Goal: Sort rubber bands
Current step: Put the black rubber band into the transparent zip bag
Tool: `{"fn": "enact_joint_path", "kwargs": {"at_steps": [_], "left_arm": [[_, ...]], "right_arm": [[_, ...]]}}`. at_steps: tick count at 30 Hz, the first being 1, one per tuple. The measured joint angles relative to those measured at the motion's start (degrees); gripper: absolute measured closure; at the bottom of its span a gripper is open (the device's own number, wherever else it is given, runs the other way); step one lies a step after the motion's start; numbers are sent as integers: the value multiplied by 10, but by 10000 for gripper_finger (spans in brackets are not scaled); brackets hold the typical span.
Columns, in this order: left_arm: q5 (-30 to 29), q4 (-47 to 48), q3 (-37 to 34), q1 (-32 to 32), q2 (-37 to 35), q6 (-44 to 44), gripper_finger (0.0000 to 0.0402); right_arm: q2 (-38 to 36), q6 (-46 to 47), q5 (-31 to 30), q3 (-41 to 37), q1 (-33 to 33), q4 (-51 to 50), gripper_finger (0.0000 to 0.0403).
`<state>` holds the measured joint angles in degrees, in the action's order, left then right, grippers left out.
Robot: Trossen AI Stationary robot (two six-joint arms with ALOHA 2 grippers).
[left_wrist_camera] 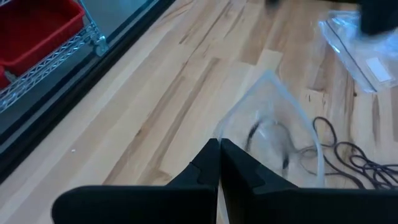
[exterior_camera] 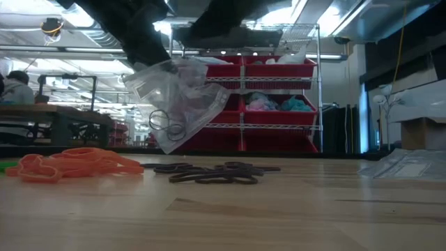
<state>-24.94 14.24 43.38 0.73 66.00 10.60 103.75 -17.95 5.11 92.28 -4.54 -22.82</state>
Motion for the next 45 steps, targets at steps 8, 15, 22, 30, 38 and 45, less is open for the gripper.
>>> {"fn": "enact_joint_path", "kwargs": {"at_steps": [8, 15, 22, 30, 38, 45], "left_arm": [[-4, 2, 0, 0, 0, 8, 401], [-4, 2, 0, 0, 0, 10, 401], [-3, 2, 0, 0, 0, 10, 401], [-3, 2, 0, 0, 0, 10, 402], [10, 2, 0, 0, 0, -10, 402], [10, 2, 0, 0, 1, -16, 401]], "right_arm": [[-19, 2, 0, 62, 0, -142, 209], [-82, 27, -4, -18, 0, -174, 224], [-169, 70, -10, -181, 0, -103, 233], [-205, 132, 38, -362, 1, 74, 233], [-124, 115, 45, -470, 24, 258, 233], [-4, 50, 38, -456, 26, 341, 233]]}}
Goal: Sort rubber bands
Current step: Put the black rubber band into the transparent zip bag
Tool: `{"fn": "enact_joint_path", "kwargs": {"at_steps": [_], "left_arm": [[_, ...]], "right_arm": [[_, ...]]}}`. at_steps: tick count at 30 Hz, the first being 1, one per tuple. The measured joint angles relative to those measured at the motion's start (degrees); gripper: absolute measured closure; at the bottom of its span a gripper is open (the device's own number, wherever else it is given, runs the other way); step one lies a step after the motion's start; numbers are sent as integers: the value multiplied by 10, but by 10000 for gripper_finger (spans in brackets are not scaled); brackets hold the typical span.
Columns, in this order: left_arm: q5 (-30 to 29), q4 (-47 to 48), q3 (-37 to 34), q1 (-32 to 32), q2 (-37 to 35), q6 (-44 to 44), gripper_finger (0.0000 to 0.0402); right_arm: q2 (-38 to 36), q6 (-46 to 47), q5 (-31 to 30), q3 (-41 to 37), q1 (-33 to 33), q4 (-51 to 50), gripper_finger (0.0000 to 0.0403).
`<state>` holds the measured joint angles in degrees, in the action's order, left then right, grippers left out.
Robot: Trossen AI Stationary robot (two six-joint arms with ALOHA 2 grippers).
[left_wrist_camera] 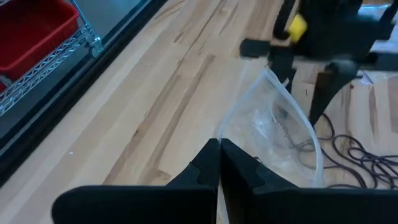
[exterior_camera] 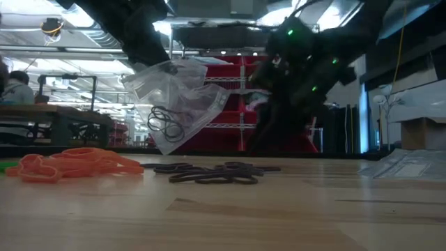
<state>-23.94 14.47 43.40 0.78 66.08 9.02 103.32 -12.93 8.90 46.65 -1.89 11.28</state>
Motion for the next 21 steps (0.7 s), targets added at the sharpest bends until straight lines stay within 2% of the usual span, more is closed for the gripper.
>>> {"fn": "enact_joint_path", "kwargs": {"at_steps": [6, 9, 13, 14, 21], "left_arm": [[0, 4, 0, 0, 0, 8, 401], [0, 5, 0, 0, 0, 10, 402], [0, 3, 0, 0, 0, 10, 401], [0, 4, 0, 0, 0, 10, 401], [0, 3, 0, 0, 0, 10, 401]], "right_arm": [[78, -28, -15, 57, -2, -2, 247], [89, -28, 3, 74, -6, -32, 291], [90, -41, 4, 87, -12, -77, 379], [90, -41, 7, 93, -13, -92, 390], [52, -46, -15, 129, -15, -211, 401]]}}
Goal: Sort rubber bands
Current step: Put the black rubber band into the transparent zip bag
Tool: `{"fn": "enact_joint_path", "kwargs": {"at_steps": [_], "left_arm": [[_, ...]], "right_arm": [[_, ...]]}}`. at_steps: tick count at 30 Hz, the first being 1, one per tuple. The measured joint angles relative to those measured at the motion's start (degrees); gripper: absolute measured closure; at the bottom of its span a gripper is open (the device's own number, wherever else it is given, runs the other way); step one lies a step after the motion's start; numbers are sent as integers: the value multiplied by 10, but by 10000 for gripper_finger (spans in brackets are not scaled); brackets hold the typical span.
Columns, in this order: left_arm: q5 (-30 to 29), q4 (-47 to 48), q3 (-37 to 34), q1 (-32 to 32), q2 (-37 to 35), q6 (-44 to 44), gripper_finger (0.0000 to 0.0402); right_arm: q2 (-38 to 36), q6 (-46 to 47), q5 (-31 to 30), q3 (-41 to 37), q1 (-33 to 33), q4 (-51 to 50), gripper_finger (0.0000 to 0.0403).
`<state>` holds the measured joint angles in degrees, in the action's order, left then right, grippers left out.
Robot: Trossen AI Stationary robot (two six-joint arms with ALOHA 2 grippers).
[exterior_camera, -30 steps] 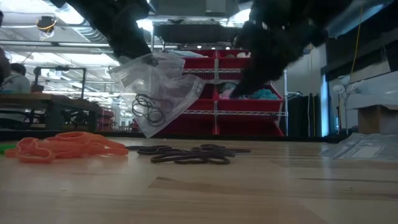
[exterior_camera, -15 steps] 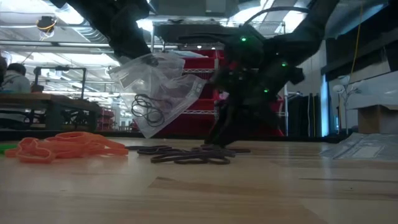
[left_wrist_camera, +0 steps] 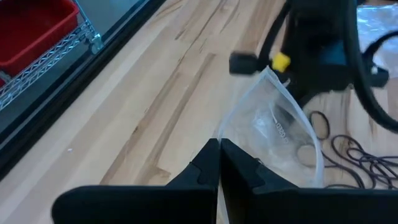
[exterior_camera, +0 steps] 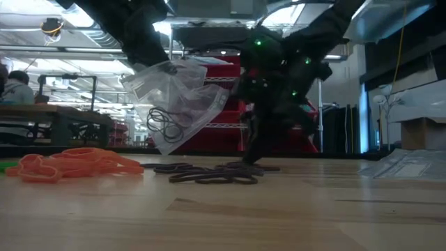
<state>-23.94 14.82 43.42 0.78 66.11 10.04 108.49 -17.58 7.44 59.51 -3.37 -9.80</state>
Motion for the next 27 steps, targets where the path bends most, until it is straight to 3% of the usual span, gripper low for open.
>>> {"fn": "enact_joint_path", "kwargs": {"at_steps": [6, 13, 21, 27], "left_arm": [[0, -3, 0, 0, 0, 3, 402], [0, -6, 0, 0, 0, 7, 401], [0, -1, 0, 0, 3, 21, 401], [0, -6, 0, -1, 15, 19, 401]], "right_arm": [[-105, -12, -22, 29, -1, -53, 402], [-193, -9, -23, 85, -1, -32, 402], [-187, 40, -28, 206, -1, -27, 403], [-160, 75, -64, 232, -1, 26, 403]]}}
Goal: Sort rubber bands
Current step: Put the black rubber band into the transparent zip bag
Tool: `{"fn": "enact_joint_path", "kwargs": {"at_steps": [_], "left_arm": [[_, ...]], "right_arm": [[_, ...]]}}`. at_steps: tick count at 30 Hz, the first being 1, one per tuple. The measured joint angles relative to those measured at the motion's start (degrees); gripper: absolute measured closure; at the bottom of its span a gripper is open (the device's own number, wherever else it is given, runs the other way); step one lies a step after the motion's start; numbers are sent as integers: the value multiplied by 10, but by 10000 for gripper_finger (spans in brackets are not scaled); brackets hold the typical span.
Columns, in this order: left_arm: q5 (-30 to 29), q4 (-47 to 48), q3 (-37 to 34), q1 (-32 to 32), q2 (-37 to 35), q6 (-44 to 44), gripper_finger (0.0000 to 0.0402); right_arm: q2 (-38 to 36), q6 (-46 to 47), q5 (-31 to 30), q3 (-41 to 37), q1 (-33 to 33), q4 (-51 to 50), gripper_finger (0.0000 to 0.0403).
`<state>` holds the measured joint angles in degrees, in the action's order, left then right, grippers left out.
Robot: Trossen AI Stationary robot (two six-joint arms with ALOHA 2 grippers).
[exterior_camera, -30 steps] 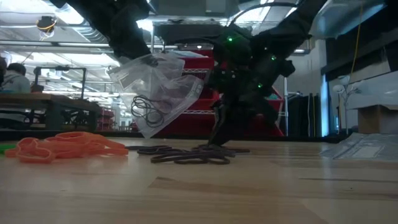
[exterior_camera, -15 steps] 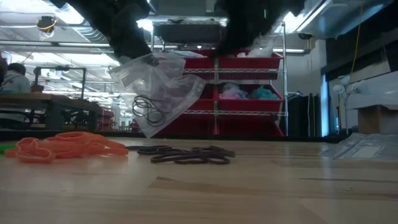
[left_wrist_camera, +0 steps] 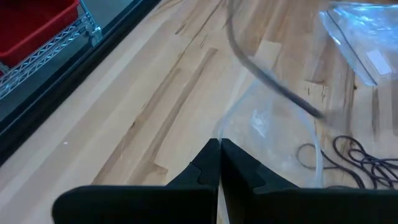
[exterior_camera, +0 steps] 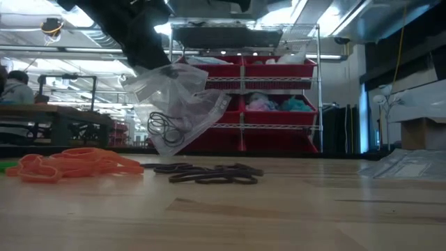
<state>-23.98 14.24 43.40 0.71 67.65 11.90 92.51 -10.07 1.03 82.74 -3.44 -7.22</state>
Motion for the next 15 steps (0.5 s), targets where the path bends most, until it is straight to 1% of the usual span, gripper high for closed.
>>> {"fn": "enact_joint_path", "kwargs": {"at_steps": [9, 15], "left_arm": [[0, -3, 0, 1, 1, -3, 401], [0, -3, 0, 1, 1, -3, 401]], "right_arm": [[49, -2, -5, 0, 0, 32, 403], [65, 4, -5, 0, 0, 31, 403]]}}
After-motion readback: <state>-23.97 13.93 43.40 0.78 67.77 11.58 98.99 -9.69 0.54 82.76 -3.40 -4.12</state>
